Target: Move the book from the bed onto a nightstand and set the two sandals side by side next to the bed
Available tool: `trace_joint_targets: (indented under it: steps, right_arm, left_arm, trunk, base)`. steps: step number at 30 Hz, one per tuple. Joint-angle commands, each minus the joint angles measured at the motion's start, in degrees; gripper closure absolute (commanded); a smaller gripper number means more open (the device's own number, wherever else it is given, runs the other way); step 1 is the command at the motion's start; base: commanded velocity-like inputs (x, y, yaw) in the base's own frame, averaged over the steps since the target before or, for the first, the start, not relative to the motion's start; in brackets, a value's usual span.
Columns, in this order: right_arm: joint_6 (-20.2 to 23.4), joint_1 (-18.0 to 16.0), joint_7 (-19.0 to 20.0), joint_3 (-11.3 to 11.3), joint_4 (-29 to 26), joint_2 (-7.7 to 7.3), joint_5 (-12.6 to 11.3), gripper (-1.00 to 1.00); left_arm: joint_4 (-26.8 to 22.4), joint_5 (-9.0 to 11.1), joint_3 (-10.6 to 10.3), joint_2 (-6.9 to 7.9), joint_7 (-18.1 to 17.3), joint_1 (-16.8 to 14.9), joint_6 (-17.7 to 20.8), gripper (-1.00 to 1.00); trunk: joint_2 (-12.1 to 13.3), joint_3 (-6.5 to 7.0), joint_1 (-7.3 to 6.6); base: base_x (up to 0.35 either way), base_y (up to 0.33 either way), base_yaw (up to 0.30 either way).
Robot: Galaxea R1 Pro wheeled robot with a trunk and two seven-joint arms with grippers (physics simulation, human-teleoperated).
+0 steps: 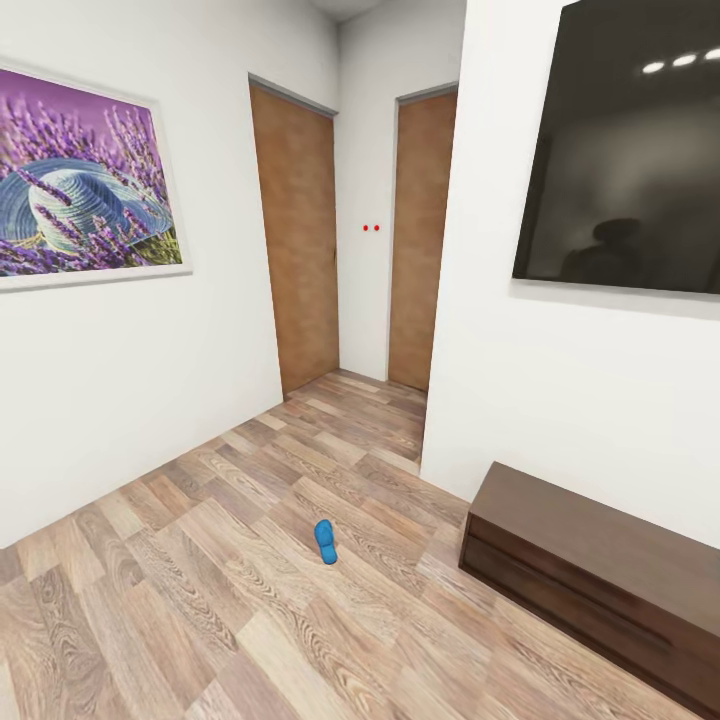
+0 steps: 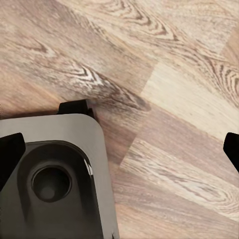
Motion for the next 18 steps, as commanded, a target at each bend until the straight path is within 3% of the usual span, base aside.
trace_joint_targets:
  steps: [1,18]
  right_arm:
    - [-0.2,0.0,0.0,-0.3,0.1,0.04,0.0,-1.00]
    - [-0.5,0.0,0.1,-0.3,-0.1,0.16,0.0,-1.00]
  left_arm:
    - [-0.1,0.0,0.0,0.01,0.1,0.0,0.3,-1.00]
    - [-0.1,0.0,-0.1,0.01,0.1,0.0,0.3,-1.00]
  trunk:
    - [0.0,-0.06,0.00]
    - [0.0,-0.06,0.00]
  base:
    - [0.000,0.004,0.000]
    - [0.000,0.001,0.000]
